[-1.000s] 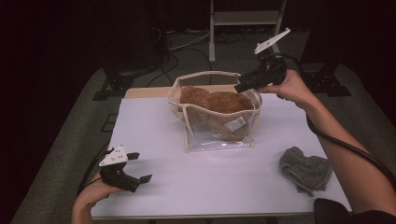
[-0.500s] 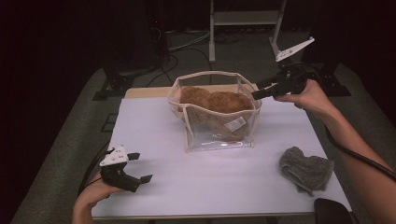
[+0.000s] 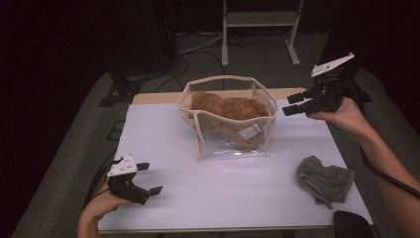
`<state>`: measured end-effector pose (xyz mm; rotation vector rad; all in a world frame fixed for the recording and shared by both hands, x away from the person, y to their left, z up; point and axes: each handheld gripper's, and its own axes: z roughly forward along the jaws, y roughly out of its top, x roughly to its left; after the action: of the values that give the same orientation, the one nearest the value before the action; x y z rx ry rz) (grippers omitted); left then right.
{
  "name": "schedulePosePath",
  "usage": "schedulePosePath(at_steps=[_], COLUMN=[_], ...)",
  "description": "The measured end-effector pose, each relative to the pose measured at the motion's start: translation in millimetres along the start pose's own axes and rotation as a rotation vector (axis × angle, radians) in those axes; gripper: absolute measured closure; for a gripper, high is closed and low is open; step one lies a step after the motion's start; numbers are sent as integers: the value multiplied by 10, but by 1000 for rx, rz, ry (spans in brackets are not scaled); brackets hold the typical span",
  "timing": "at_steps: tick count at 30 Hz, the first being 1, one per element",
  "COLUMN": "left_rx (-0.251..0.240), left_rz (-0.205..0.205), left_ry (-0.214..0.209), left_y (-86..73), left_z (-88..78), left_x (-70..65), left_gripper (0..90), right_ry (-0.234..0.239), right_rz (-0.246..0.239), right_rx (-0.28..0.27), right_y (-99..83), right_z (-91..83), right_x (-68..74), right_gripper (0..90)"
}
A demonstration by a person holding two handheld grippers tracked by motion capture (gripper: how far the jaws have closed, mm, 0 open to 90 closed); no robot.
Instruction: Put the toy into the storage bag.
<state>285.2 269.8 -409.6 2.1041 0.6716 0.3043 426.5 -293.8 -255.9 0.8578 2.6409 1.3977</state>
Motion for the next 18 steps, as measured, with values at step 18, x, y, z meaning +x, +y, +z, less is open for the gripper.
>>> schedulePosePath(at_steps=[18], left_rx=[7], left_rz=[-7], left_ry=[2], left_y=[-19], left_z=[1], left_x=[12], left_gripper=[30], right_ry=[-31], right_rz=[102], right_rx=[-5], right_y=[-597], right_z=[-4], right_x=[-117], right_gripper=[238])
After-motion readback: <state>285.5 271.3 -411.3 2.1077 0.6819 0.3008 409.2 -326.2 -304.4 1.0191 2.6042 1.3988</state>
